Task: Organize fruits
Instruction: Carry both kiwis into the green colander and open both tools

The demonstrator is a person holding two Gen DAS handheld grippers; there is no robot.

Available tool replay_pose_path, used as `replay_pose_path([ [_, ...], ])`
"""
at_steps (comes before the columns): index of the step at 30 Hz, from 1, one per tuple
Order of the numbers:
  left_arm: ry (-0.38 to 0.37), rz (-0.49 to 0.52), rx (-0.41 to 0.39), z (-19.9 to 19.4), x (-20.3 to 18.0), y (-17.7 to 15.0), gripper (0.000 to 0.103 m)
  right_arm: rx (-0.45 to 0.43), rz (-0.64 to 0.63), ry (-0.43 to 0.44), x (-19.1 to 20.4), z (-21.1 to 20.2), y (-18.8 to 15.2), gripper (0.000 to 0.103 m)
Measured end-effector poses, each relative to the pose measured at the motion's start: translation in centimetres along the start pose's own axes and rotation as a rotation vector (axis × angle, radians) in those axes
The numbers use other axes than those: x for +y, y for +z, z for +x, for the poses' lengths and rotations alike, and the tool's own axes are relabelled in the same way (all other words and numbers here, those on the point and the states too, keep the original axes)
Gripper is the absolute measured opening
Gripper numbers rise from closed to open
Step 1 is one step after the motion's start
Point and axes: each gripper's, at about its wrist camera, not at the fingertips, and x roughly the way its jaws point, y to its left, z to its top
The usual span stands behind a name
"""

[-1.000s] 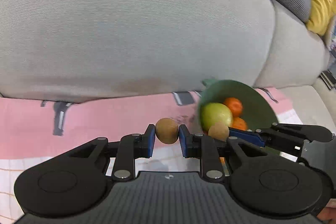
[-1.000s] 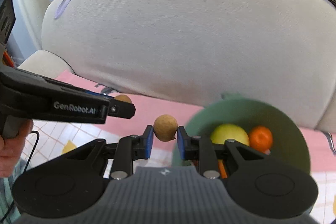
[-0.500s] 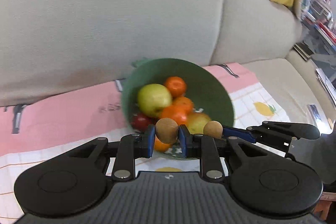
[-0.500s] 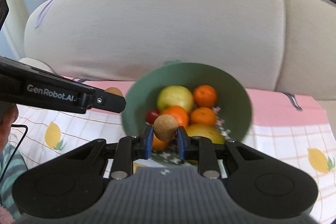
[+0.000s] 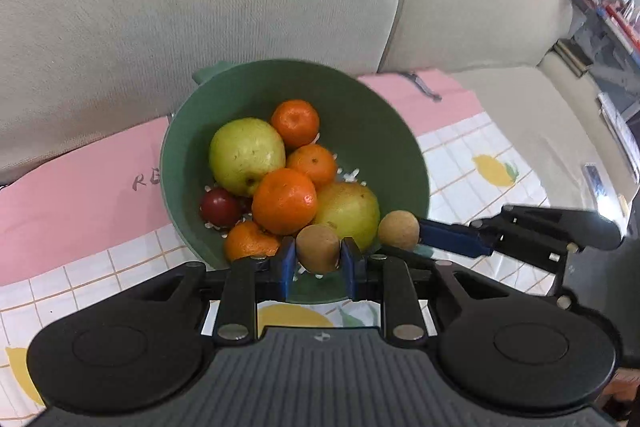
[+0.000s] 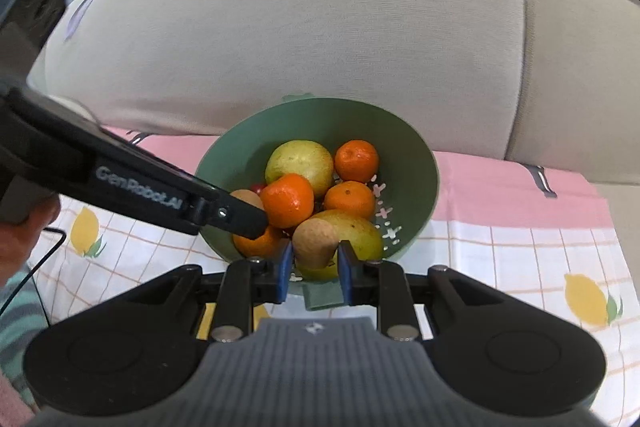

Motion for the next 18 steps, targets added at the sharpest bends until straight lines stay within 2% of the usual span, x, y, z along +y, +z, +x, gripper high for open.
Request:
replay_pose_path([
  [11, 0.002, 0.028, 0.12, 1.9, 1.1, 0.8, 0.027, 0.128, 0.057, 0.125, -1.4, 2.6, 1.1, 0.021],
  [18, -0.001, 0.0, 0.155, 2.6, 2.2, 0.8, 0.027, 0.208, 0.139, 0.197, -1.6, 4.4, 1.7, 0.021],
])
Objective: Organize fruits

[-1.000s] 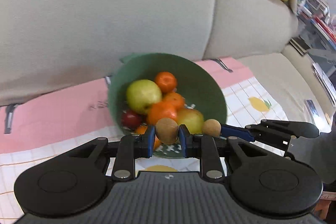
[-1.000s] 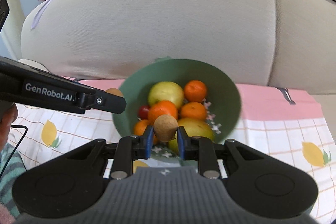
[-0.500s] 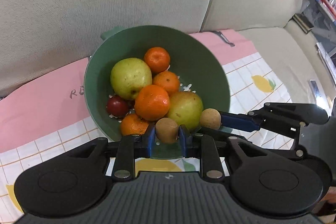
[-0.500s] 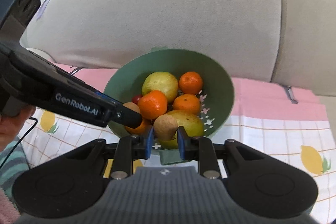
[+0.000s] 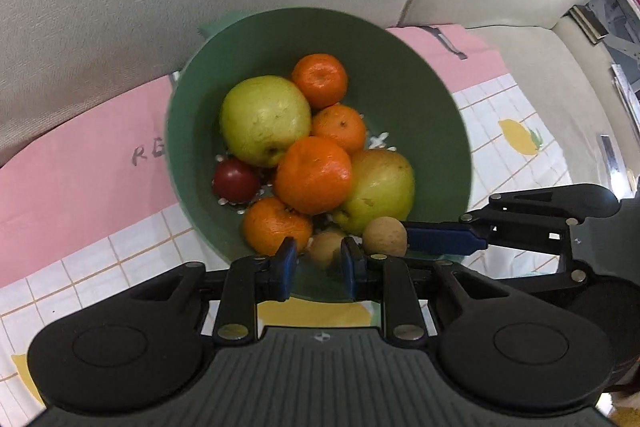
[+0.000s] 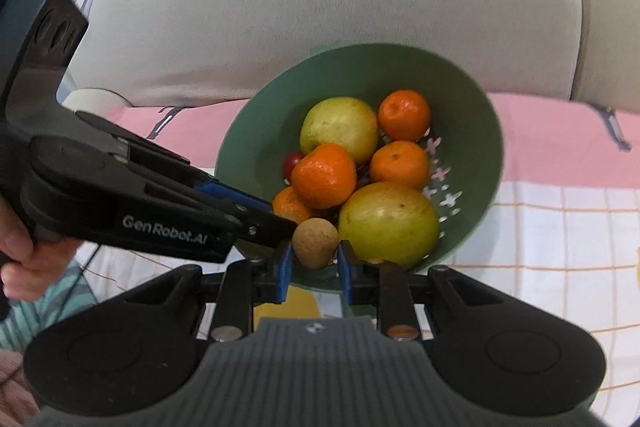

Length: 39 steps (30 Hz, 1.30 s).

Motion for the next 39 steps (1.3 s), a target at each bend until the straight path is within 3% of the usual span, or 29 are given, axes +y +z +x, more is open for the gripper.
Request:
replay_pose_path([
  [9, -0.01, -0.002, -0.008, -0.1, 0.8, 0.3, 0.027, 0.091, 0.011, -0.007, 0.6, 1.5, 1.3, 0.022],
  [19, 0.011, 0.018, -0.064, -1.6, 1.2, -0.3, 0.029, 0.097, 0.019, -0.029, 0.7, 1.7, 1.3, 0.025],
  [21, 0.012, 0.021, -0.073, -1.9, 1.2, -0.5, 0.029, 0.088, 0.022, -0.039, 0.8, 1.4, 1.3, 0.034],
  [25, 0.022, 0.032, -0.096, -3.0, 1.0, -1.1, 0.03, 0.065, 0.026, -0.059, 1.2, 0.5, 1.2, 0.043],
  [30, 0.067, 0.048, -0.135, -5.1, 0.5, -2.0, 0.036, 0.013, 0.023, -0.098, 2.2, -1.3, 0.9, 0.065],
  [39, 0.159, 0.063, -0.274, -10.2, 0.3, -5.0, 0.048, -0.126, 0.011, -0.144, 5.3, -5.8, -0.3, 0.077],
])
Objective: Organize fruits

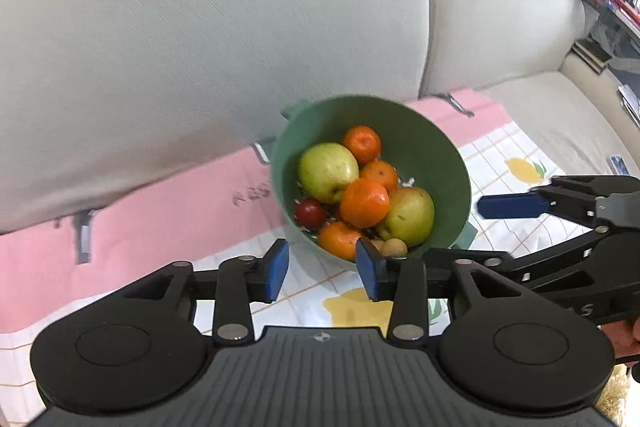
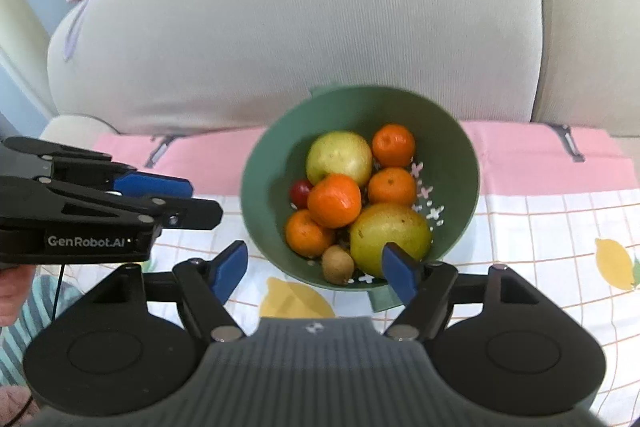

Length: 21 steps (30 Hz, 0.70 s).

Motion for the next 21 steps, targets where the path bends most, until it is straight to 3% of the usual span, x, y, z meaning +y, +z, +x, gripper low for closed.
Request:
replay_pose_path([
  [4, 0.051, -0.004, -0.076, -2.9, 0.4, -1.0, 0.057, -0.08, -0.027, -0.019, 1.6, -2.4, -0.3, 0.08],
  [8, 0.108, -0.006, -0.165, -5.9, 0.5, -2.2, 0.075, -0.162, -0.05, -0.052, 3.6, -4.3, -0.9, 0.088],
  [21, 0.28, -0.052, -0.337, -12.2, 0.4, -7.1, 0.091, -0.361, -0.097, -0.106, 9.3, -9.7, -4.9, 0.099],
])
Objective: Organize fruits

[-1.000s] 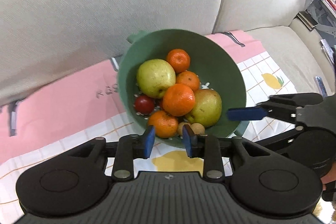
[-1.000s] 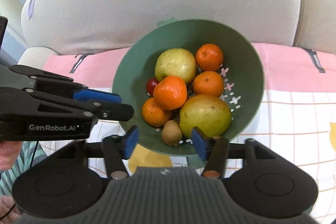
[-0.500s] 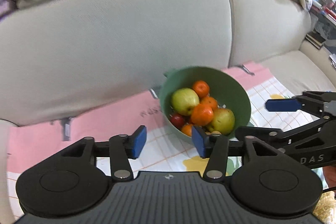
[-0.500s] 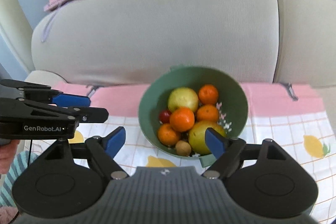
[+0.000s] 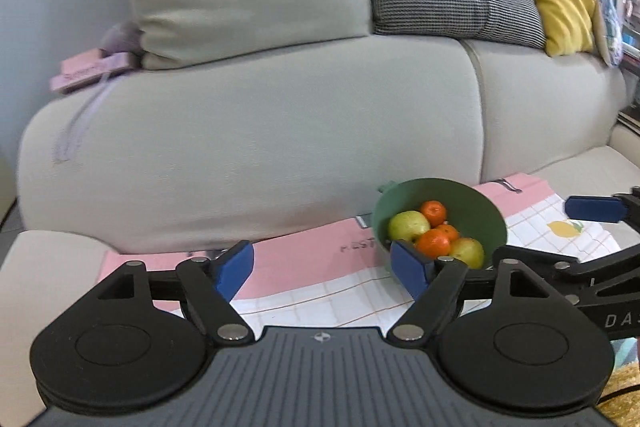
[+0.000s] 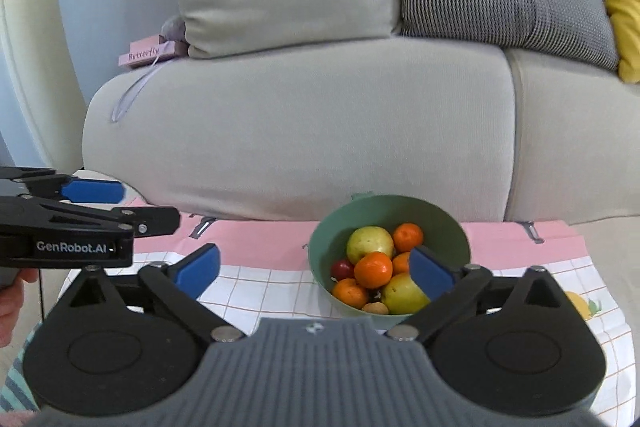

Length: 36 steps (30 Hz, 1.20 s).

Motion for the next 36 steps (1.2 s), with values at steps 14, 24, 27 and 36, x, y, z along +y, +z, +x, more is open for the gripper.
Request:
replay_pose_path([
  [14, 0.1, -0.055, 0.024, -2.4, 0.2, -4.6, 0.091, -0.066, -0.066, -0.093, 3.0, -3.4, -4.7, 0.099],
  [24, 0.138, -0.061, 0.077, -2.9, 0.0, -7.8, 0.091, -0.002, -0.089, -0.09, 4.5, -3.6, -7.4, 0.099],
  [27, 0.139, -0.059, 0.081, -3.0, -0.1, -8.3, 0.091, 0.005, -0.095, -0.101, 4.7, -3.8, -8.0, 0.099],
  [36, 0.126, -0.066, 0.104, -3.2, -0.2, -9.6, 0.091, 0.009, -0.098, -0.109, 5.2, -4.5, -9.1, 0.099],
])
